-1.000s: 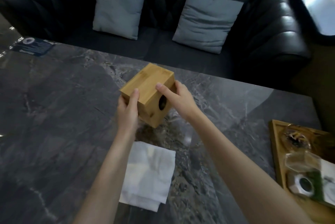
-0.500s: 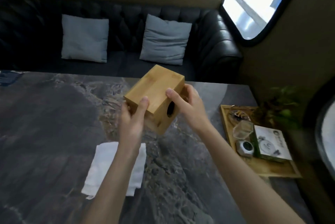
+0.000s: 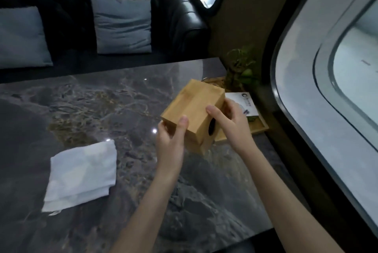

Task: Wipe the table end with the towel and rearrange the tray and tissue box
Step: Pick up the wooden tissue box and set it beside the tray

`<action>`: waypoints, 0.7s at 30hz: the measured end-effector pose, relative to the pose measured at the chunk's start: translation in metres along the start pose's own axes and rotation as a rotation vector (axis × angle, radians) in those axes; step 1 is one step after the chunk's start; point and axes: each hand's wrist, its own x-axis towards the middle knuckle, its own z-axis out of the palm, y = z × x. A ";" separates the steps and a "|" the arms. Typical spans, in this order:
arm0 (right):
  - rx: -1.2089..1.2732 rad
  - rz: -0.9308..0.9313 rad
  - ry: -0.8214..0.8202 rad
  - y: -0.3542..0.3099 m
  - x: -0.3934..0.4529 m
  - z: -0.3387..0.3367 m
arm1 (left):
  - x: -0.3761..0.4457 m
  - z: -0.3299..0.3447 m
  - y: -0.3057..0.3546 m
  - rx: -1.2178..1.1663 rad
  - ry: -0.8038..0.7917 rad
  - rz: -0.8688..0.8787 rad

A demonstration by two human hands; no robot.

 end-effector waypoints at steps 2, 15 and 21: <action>0.011 0.044 0.046 0.015 -0.012 -0.016 | -0.007 0.014 -0.012 0.031 -0.051 -0.046; -0.092 0.318 0.243 0.086 -0.066 -0.079 | -0.033 0.082 -0.091 0.071 -0.213 -0.434; -0.340 0.347 0.246 0.095 -0.068 -0.088 | -0.040 0.097 -0.103 -0.008 -0.229 -0.755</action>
